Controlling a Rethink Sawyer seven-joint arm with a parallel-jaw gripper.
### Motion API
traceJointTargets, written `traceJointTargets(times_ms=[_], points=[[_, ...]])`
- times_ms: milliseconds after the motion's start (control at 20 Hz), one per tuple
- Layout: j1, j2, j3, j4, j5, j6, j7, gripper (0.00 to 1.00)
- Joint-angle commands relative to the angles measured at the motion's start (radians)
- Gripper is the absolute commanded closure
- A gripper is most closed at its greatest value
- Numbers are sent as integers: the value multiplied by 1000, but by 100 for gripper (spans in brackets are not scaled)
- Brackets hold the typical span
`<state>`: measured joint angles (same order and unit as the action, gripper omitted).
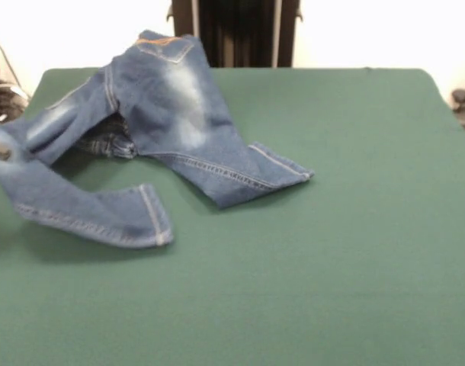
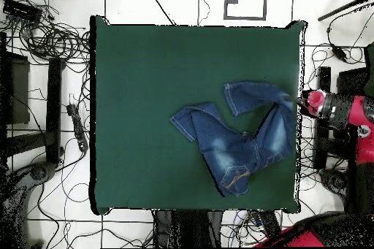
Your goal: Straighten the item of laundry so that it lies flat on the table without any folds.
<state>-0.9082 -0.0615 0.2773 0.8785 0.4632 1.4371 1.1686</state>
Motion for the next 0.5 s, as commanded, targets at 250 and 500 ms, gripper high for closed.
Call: traceJointTargets(times_ms=[250, 500], points=[[98, 72, 174, -448, -20, 200, 271, 100], [94, 67, 214, -507, -126, 110, 122, 100]])
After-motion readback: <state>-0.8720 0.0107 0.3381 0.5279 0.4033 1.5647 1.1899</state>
